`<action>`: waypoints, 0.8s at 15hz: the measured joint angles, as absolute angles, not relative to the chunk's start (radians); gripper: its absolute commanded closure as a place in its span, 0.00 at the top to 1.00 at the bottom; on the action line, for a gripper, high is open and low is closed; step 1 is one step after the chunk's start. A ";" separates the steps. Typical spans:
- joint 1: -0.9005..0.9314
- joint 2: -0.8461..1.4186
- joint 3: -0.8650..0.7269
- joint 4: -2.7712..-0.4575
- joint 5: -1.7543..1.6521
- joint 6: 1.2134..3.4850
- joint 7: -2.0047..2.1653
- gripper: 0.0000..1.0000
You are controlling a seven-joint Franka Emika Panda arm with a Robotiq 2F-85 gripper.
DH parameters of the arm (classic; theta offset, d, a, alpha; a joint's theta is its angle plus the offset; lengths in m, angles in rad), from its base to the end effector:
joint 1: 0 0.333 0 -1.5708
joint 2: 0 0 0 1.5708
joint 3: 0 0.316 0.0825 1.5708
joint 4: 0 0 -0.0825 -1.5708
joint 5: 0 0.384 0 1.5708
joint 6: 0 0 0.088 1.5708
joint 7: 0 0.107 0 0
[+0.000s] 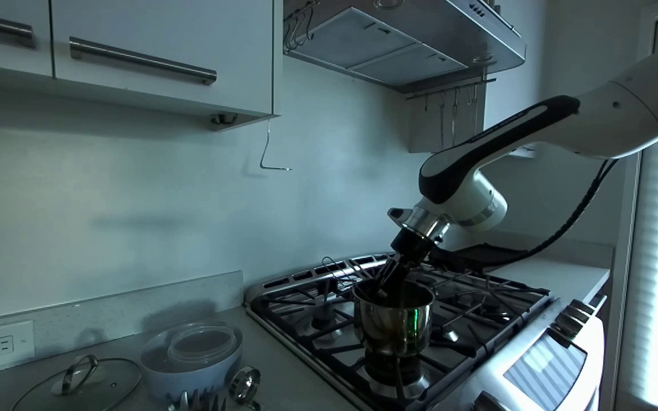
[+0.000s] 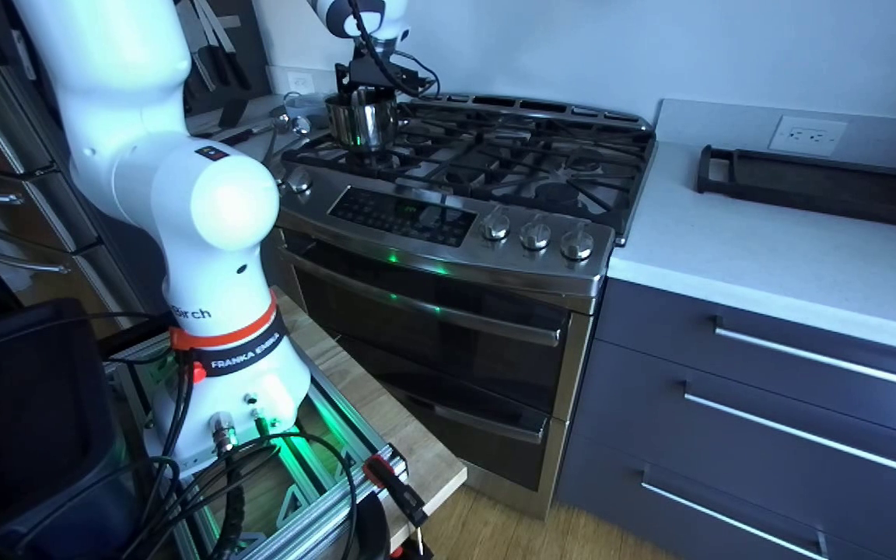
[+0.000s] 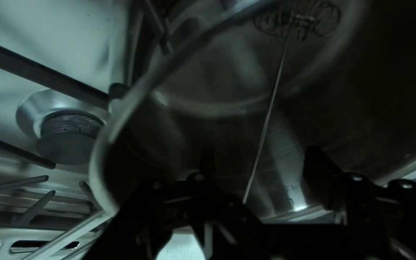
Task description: Remove the silver object from the pot and hang it on the hooks on the top left
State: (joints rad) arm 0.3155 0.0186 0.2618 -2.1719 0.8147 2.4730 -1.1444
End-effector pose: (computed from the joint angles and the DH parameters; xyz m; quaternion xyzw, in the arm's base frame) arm 0.4728 0.3051 0.4130 -0.7994 -0.5106 -0.2047 0.2416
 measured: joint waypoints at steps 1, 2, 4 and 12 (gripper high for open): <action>0.316 0.021 0.264 -2.172 0.819 2.476 -1.145 0.27; 0.316 0.024 0.265 -2.172 0.824 2.480 -1.146 0.19; 0.316 0.028 0.267 -2.172 0.832 2.486 -1.147 0.04; 0.315 0.031 0.268 -2.162 0.835 2.489 -1.149 0.01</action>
